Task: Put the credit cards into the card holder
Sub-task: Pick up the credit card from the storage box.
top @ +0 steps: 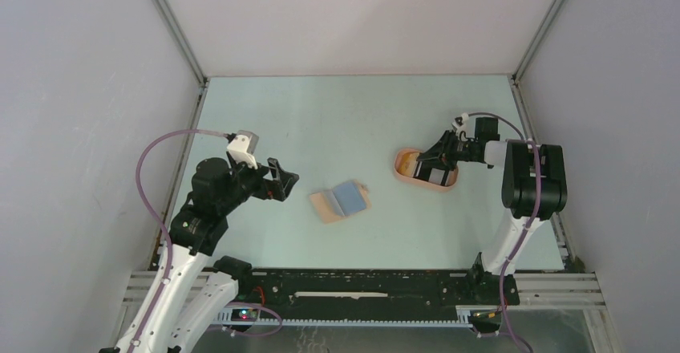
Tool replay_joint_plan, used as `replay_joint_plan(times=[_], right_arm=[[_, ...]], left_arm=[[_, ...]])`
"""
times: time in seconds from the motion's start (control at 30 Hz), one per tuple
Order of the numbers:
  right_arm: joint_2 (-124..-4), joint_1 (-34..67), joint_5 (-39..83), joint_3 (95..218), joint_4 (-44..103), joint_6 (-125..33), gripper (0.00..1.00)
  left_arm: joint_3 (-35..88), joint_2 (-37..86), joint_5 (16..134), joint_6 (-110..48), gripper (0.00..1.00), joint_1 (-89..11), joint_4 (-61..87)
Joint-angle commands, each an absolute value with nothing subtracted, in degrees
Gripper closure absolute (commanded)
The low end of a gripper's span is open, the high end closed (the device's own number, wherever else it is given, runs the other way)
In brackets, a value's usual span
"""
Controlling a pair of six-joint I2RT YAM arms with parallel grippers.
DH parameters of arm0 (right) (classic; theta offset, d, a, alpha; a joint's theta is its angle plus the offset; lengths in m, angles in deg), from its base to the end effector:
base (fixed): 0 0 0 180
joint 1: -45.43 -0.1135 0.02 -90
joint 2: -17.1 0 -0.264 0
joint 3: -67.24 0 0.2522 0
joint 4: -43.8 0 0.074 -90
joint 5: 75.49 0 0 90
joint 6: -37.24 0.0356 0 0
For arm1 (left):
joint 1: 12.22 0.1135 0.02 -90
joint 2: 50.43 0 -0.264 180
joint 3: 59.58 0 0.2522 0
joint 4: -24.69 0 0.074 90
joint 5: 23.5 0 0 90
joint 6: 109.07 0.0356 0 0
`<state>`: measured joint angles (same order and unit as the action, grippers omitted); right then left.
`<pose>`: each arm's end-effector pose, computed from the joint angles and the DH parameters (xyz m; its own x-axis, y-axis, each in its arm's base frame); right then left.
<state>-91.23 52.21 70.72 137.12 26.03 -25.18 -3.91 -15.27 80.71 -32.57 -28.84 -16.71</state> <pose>0.3537 -0.0123 0.1293 -0.9136 0.3679 -0.1730 0.0336 0.4924 0.8697 0.1333 -0.0489 0.3152 -0.4483 -0.1024 -0.8880 0.4035 0.8633 -0.3032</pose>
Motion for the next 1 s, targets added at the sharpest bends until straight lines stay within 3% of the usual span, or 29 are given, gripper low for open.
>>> replay_joint_plan(times=[0.0, 0.47, 0.97], right_arm=[[-89.4, 52.9, 71.1, 138.5, 25.8, -25.2, 0.69], [-88.9, 53.8, 66.5, 139.4, 21.2, -27.8, 0.98], [-82.3, 59.7, 64.1, 141.3, 5.8, -39.6, 1.0]], left_arm=[[-4.8, -15.4, 81.1, -31.9, 0.0, -28.3, -15.7], [-4.8, -15.1, 81.1, -31.9, 0.0, -28.3, -15.7], [-4.8, -15.4, 82.6, -31.8, 0.0, -28.2, -15.5]])
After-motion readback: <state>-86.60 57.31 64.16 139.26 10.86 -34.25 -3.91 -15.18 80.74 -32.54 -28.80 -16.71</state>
